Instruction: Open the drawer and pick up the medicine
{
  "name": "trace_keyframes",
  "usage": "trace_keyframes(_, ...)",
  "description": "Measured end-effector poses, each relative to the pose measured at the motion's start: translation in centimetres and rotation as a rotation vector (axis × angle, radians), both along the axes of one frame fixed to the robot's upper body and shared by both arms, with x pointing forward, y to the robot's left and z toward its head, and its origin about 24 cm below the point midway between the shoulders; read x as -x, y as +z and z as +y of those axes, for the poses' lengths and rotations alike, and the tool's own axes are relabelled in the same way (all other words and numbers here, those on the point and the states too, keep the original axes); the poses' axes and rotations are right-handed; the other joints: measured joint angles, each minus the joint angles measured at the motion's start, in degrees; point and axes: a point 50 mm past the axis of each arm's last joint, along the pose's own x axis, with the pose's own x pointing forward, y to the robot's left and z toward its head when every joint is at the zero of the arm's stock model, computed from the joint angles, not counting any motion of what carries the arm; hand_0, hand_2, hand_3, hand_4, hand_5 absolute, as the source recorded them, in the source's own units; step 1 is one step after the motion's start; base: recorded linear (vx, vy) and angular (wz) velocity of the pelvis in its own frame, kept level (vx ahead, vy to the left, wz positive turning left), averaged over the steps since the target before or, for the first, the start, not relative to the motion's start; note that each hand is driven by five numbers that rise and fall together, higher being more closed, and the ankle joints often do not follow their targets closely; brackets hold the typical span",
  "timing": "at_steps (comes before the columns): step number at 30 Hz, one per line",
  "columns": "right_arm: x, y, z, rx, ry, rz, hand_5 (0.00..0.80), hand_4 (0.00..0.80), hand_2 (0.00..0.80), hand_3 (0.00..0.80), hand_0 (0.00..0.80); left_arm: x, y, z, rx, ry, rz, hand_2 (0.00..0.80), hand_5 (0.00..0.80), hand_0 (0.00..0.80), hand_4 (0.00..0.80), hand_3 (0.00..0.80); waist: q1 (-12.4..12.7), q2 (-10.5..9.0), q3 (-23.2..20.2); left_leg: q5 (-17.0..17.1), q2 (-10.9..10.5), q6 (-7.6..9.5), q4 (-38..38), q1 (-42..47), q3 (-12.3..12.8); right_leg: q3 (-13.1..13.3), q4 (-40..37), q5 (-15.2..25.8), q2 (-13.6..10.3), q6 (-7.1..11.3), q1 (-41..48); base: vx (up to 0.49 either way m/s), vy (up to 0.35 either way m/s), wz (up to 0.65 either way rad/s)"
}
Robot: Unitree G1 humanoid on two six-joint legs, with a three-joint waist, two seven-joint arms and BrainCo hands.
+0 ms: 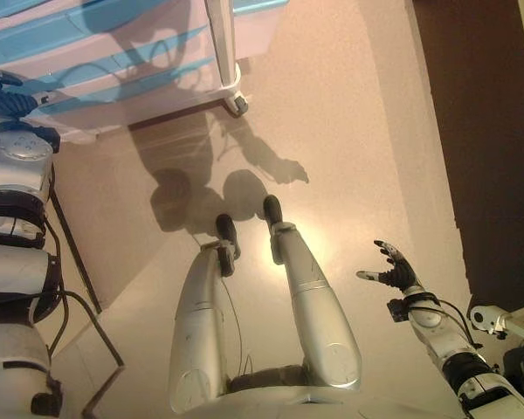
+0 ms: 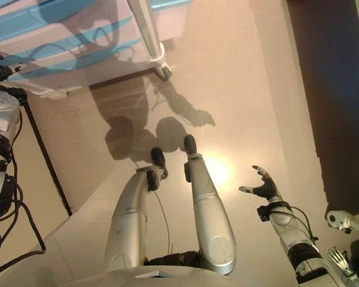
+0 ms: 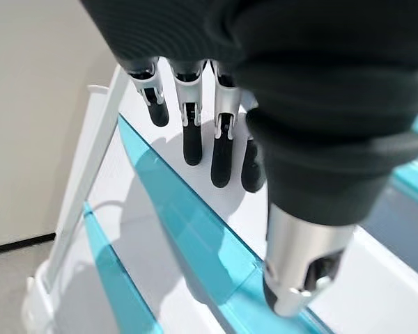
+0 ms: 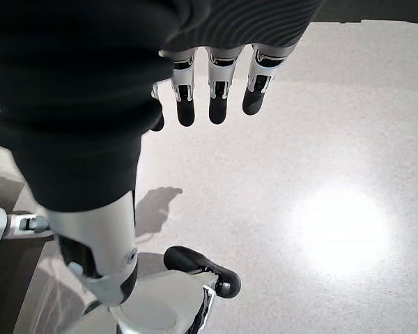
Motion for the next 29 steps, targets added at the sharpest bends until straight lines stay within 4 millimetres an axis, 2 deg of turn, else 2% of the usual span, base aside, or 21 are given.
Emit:
trace_keyframes(3, -0.2, -0.1, 0.6, -0.023, 0.015, -0.008, 0.0, 0.0, 0.0, 0.0, 0.0, -0.4, -1.1, -1.0, 0.174, -0.204, -0.085, 0.0, 0.0, 0.0, 0.0, 0.0, 0.26, 0.0, 0.0, -0.1, -0.26, 0.09, -0.4, 0.31, 0.08, 0.06, -0.17, -0.06, -0.34, 0.41, 0.36, 0.017, -0.07, 0.05)
trace_keyframes(5, -0.2, -0.3, 1.5, -0.059, 0.038, -0.009, 0.0, 0.0, 0.0, 0.0, 0.0, -0.6, -3.3, -2.6, 0.295, -0.424, -0.12, 0.0, 0.0, 0.0, 0.0, 0.0, 0.22, 0.02, 0.01, 0.22, -0.85, 0.2, -1.26, 1.23, -0.33, 0.0, -0.5, -0.05, -0.75, 0.41, 1.26, 0.022, -0.073, 0.09)
trace_keyframes(7, -0.2, -0.5, 2.3, -0.096, 0.062, -0.005, 0.0, 0.0, 0.0, 0.0, 0.0, -0.3, -6.7, -5.1, 0.401, -0.643, -0.126, 0.0, 0.0, 0.0, 0.0, 0.0, 0.16, 0.14, 0.05, 0.85, -1.47, 0.28, -3.04, 2.97, -0.54, -0.13, -1.53, 0.0, -1.29, 0.56, 2.86, 0.022, -0.106, 0.12)
trace_keyframes(9, -0.1, -0.7, 2.8, -0.125, 0.089, 0.006, 0.0, 0.0, 0.0, 0.0, 0.0, 0.9, -11.5, -6.7, 0.519, -0.743, -0.096, 0.0, 0.0, 0.0, 0.0, 0.0, 0.45, 0.33, 0.11, 1.19, -1.87, 0.2, -4.71, 5.48, -1.03, -0.44, -2.45, 0.01, -1.65, 0.55, 5.36, 0.017, -0.145, 0.1)
trace_keyframes(10, 0.0, -1.0, 2.8, -0.143, 0.087, 0.014, 0.0, 0.0, 0.0, 0.0, 0.0, 2.0, -14.6, -7.6, 0.6, -0.771, -0.07, 0.0, 0.0, 0.0, 0.0, 0.0, 0.81, 0.61, 0.2, 1.34, -2.02, 0.08, -5.74, 7.39, -1.51, -0.96, -3.57, 0.0, -1.98, 0.52, 7.38, 0.039, -0.168, 0.17)
trace_keyframes(14, 1.0, -1.9, 2.5, -0.177, 0.073, 0.059, 0.0, 0.0, 0.0, 0.0, 0.0, 7.2, -23.6, -9.5, 0.824, -0.722, 0.058, 0.0, 0.0, 0.0, 0.0, 0.0, 4.07, 1.28, 0.19, 2.48, -2.46, -0.77, -10.0, 13.88, -3.79, -3.13, -6.88, -0.27, -2.24, 0.08, 14.2, 0.048, -0.185, 0.27)
trace_keyframes(16, 1.4, -2.3, 2.2, -0.186, 0.066, 0.084, 0.0, 0.0, 0.0, 0.0, 0.0, 11.0, -27.7, -9.2, 0.892, -0.617, 0.167, 0.0, 0.0, 0.0, 0.0, 0.0, 6.35, 1.31, 0.16, 3.46, -2.93, -1.35, -13.16, 17.75, -4.87, -4.63, -8.36, -0.93, -3.1, -0.41, 17.63, 0.077, -0.204, 0.39)
trace_keyframes(18, 2.0, -2.8, 1.8, -0.205, 0.05, 0.114, 0.0, 0.0, 0.0, 0.0, 0.0, 14.8, -30.7, -8.3, 0.931, -0.488, 0.28, 0.0, 0.0, 0.0, 0.0, 0.0, 7.47, 1.54, -0.08, 4.29, -2.9, -2.08, -16.05, 21.96, -6.24, -6.46, -10.24, -1.43, -3.52, -1.16, 22.05, 0.059, -0.174, 0.47)
trace_keyframes(21, 3.5, -4.1, 1.2, -0.235, 0.0, 0.18, 0.0, 0.0, 0.0, 0.0, 0.0, 19.0, -33.7, -8.1, 0.971, -0.342, 0.43, 0.0, 0.0, 0.0, 0.0, 0.0, 8.88, 2.7, -2.0, 5.74, -2.79, -2.86, -20.44, 26.99, -7.81, -9.23, -12.67, -2.0, -4.03, -1.88, 27.06, 0.074, -0.173, 0.46)
trace_keyframes(24, 7.0, -6.5, 0.9, -0.239, -0.026, 0.333, 0.0, 0.0, 0.0, 0.0, 0.0, 22.7, -36.4, -10.1, 1.037, -0.305, 0.596, 0.0, 0.0, 0.0, 0.0, 0.0, 9.97, 5.01, -9.28, 7.94, -2.71, -3.12, -25.98, 30.74, -9.98, -11.74, -16.64, -1.94, -4.0, -2.33, 30.94, 0.049, -0.151, 0.43)
trace_keyframes(27, 9.6, -8.1, 1.5, -0.249, -0.033, 0.44, 0.0, 0.0, 0.0, 0.0, 0.0, 25.4, -38.1, -12.2, 1.098, -0.333, 0.744, 0.0, 0.0, 0.0, 0.0, 0.0, 9.96, 6.04, -15.33, 9.67, -2.36, -3.57, -31.94, 36.62, -12.22, -14.41, -21.23, -2.02, -3.58, -2.45, 37.2, 0.022, -0.093, 0.38)
trace_keyframes(29, 10.9, -8.9, 2.0, -0.269, -0.049, 0.485, 0.0, 0.0, 0.0, 0.0, 0.0, 26.3, -38.5, -13.2, 1.108, -0.406, 0.835, 0.0, 0.0, 0.0, 0.0, 0.0, 10.38, 5.69, -18.86, 10.19, -1.86, -4.02, -33.68, 38.4, -12.33, -15.53, -23.28, -2.2, -3.09, -2.45, 39.32, -0.006, -0.052, 0.23)
